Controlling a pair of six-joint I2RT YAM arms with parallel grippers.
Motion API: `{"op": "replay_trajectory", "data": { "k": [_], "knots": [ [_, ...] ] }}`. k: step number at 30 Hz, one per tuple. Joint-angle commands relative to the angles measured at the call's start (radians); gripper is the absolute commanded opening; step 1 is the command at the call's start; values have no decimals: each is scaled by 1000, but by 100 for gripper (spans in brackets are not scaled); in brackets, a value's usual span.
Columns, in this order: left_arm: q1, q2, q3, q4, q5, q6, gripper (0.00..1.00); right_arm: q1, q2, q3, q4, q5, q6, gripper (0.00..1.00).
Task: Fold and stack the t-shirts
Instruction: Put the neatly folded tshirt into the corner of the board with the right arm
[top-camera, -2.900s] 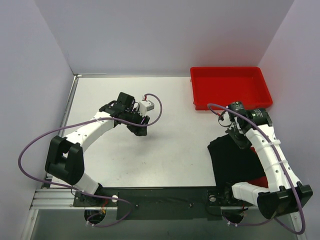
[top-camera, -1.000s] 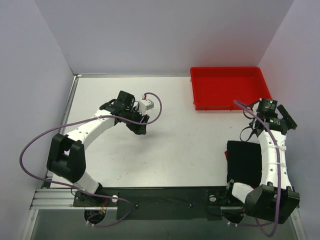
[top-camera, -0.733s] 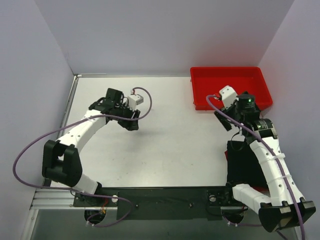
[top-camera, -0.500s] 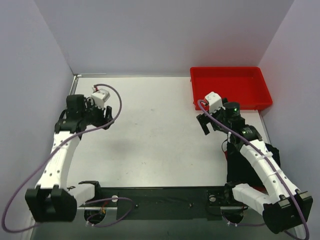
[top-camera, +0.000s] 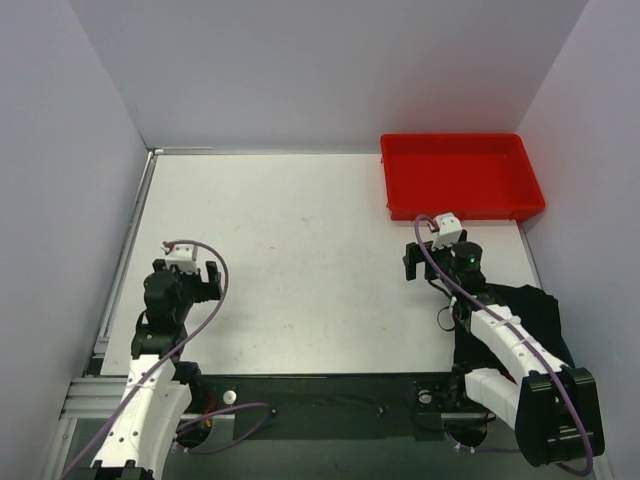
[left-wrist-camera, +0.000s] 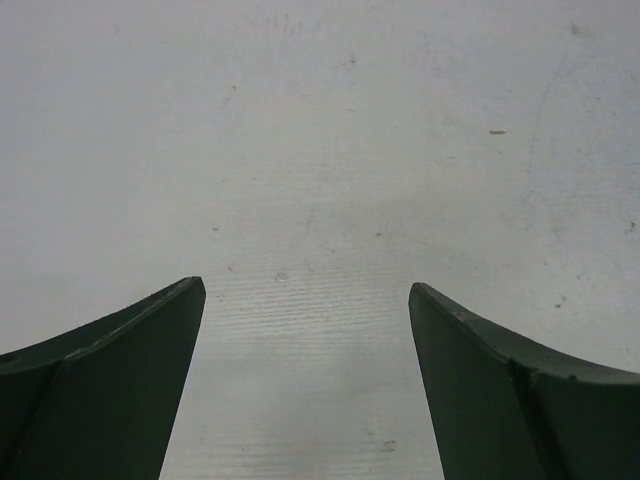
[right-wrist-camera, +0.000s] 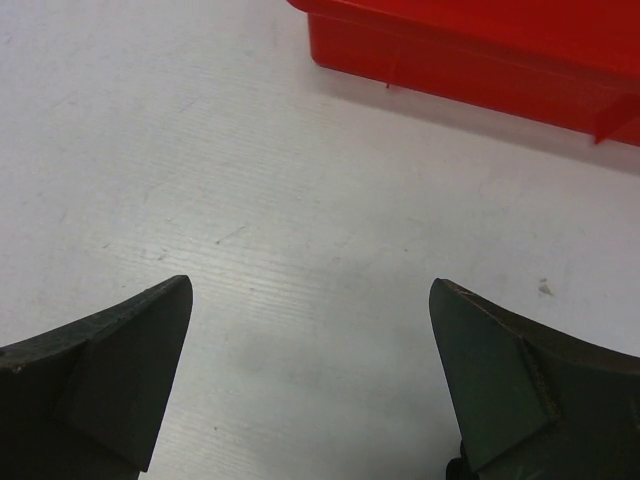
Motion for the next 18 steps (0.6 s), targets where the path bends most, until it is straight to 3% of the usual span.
{"op": "replay_trajectory", "data": {
  "k": [1, 10, 18],
  "knots": [
    [2, -80, -88, 265, -163, -102, 94, -20, -8, -51, 165, 61, 14, 100],
    [2, -120, -246, 376, -185, -74, 95, -39, 48, -186, 354, 65, 29, 100],
    [2, -120, -269, 359, -190, -73, 95, -40, 72, -203, 407, 49, 32, 100]
  ]
}}
